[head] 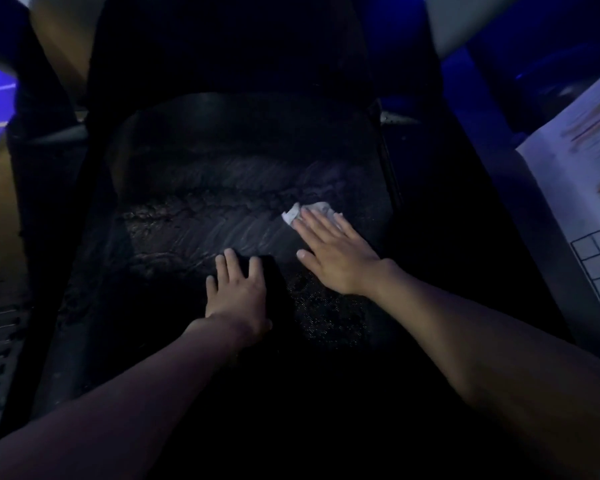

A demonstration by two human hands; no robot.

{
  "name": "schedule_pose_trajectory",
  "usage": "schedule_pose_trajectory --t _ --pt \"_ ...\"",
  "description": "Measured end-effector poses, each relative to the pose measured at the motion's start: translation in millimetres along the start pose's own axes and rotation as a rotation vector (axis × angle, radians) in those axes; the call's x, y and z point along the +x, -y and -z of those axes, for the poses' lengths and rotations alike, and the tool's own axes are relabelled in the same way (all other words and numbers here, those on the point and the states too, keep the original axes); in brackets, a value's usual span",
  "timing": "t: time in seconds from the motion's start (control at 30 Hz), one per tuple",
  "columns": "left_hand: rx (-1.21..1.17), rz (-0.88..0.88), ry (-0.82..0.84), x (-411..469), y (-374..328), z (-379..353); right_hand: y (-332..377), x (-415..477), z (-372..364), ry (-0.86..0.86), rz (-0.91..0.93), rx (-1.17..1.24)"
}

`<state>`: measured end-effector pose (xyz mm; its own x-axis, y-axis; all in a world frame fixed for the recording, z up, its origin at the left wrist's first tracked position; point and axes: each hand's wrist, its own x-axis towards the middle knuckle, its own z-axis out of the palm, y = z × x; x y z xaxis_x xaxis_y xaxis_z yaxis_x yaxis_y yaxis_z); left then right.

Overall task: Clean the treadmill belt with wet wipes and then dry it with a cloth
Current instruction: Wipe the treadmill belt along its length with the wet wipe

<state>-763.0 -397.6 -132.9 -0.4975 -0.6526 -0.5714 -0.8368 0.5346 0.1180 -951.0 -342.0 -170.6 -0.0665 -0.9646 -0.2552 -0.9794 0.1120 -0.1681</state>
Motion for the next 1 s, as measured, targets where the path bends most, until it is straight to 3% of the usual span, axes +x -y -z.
schedule_pose_trajectory --t 0.03,0.17,0.3,0.47,0.57,0.6,0.73,0.8,0.87,1.0 --pt "0.009 0.003 0.016 0.5 0.0 0.4 -1.3 -0.6 -0.1 0.008 -0.033 0.008" --pt "-0.018 0.051 0.090 2.4 -8.1 7.6 -0.1 -20.6 -8.2 0.055 0.222 -0.044" --pt "0.064 0.068 0.090 -0.2 -18.3 5.6 -18.5 -11.7 -1.9 -0.030 -0.111 0.013" --pt "0.135 0.053 0.054 -1.3 -28.9 -1.1 -15.6 -38.0 -12.5 0.039 0.150 -0.081" --pt "0.131 -0.019 0.017 -2.3 -26.8 -0.8 -42.1 -27.9 -6.1 -0.064 -0.200 0.027" --pt "0.129 -0.035 -0.006 -3.1 -25.7 -1.2 -38.3 -29.1 -6.6 -0.055 -0.240 0.045" --pt "0.130 -0.071 -0.013 -5.8 -29.1 -5.3 -25.2 -57.9 -17.8 -0.027 -0.032 -0.004" --pt "0.121 -0.077 0.008 -6.6 -30.8 -6.4 -34.2 -56.1 -13.9 -0.103 -0.178 0.039" --pt "0.122 -0.080 0.009 -7.2 -29.2 -7.2 -26.8 -51.4 -13.4 -0.055 -0.370 0.106" --pt "0.120 -0.082 0.004 -9.2 -27.4 -9.6 -6.8 -76.7 -30.3 -0.063 -0.174 0.033"
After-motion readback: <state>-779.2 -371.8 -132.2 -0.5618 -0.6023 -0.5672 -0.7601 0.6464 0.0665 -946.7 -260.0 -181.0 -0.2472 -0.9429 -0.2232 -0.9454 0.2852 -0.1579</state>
